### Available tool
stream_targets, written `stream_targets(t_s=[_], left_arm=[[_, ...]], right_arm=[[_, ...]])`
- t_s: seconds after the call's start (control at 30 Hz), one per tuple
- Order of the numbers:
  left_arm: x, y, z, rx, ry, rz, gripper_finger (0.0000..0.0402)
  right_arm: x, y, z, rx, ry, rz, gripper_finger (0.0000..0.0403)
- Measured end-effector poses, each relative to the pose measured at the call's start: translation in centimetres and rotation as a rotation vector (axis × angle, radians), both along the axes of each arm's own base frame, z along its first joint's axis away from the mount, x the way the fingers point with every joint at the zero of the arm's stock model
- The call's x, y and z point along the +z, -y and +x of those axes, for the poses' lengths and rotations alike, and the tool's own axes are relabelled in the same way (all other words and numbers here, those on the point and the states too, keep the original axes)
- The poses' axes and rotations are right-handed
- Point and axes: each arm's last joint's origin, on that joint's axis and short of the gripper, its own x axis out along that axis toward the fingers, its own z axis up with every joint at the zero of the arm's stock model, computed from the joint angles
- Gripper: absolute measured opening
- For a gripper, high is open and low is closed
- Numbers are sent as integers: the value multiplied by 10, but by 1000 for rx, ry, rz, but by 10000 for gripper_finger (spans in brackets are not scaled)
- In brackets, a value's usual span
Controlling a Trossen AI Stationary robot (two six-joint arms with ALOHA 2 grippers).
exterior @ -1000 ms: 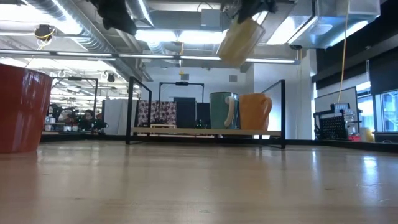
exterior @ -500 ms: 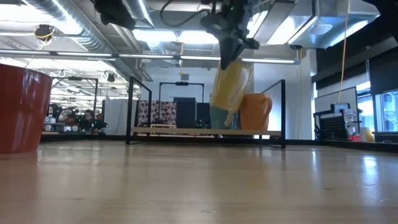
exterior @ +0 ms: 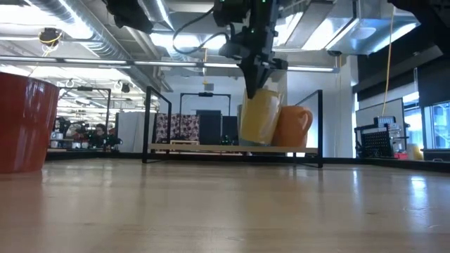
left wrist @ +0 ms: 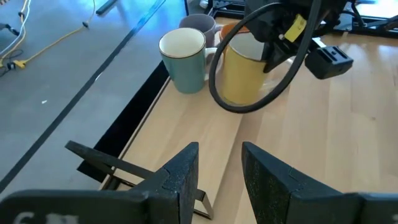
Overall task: Place coffee mugs
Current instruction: Put the yellow mug on the shelf aligned with the light blue mug
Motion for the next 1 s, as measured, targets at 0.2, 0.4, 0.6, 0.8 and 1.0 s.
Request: stream_targets(t_s=[0.2, 0.4, 0.6, 0.8, 1.0], left_arm=[[0, 0, 0, 0, 0, -1, 117], [0, 0, 0, 0, 0, -2, 117], [0, 0, 0, 1, -1, -6, 117], [0, 0, 0, 2, -1, -6, 117], [0, 0, 0, 2, -1, -6, 117]], right_arm=[[1, 6, 3, -10, 35, -36, 1], [-4, 13, 3, 2, 23, -1, 1], [-6, 14, 3, -1, 17, -6, 10], [-6, 14, 4, -1, 17, -8, 28], [-5, 15, 4, -7, 22, -30, 50]])
